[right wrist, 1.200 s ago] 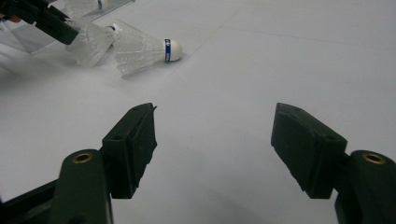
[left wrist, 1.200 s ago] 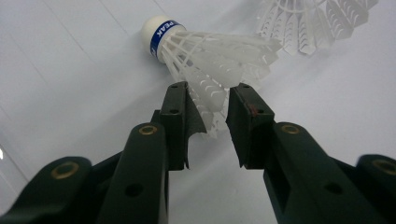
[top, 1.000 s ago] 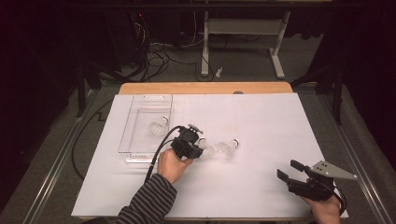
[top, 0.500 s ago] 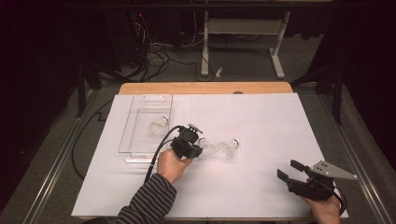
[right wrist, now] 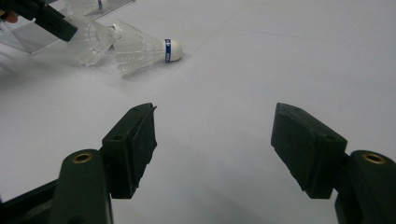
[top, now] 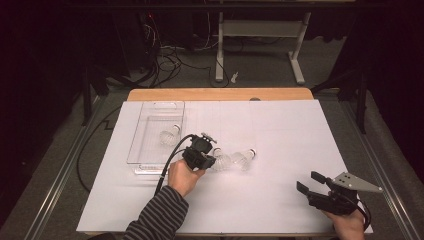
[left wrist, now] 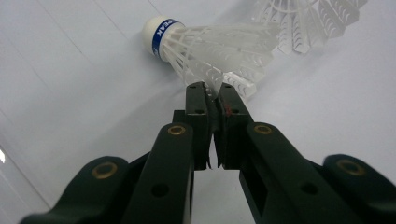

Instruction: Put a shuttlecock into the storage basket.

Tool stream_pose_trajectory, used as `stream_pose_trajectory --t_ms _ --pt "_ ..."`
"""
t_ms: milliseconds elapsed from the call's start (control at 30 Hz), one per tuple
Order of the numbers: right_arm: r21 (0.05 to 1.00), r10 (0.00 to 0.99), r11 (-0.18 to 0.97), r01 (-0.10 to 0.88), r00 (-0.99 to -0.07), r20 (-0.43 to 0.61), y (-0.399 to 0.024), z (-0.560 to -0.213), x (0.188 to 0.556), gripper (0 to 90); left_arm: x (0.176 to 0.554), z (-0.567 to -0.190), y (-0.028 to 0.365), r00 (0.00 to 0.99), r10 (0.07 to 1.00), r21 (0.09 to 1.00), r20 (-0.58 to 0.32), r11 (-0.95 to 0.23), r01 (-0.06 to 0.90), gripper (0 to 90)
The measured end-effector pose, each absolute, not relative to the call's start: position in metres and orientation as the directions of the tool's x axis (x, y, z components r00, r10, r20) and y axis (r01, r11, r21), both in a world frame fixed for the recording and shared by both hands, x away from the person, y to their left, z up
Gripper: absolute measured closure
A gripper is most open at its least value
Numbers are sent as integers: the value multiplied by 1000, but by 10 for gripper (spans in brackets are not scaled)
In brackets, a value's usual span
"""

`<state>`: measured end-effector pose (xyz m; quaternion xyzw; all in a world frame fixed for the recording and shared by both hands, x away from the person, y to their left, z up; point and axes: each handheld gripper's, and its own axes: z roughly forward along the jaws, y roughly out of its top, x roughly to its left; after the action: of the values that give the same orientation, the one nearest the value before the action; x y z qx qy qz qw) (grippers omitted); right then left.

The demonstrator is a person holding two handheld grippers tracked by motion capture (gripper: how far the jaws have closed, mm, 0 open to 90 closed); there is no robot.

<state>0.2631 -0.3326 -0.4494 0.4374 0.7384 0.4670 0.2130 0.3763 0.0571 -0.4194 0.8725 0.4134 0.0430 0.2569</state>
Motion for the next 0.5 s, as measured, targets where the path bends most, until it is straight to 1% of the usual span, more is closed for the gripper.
stream_pose_trajectory --t_ms 500 --pt "876 845 179 448 -526 96 -333 -449 263 313 376 -416 61 654 745 500 -132 -519 693 888"
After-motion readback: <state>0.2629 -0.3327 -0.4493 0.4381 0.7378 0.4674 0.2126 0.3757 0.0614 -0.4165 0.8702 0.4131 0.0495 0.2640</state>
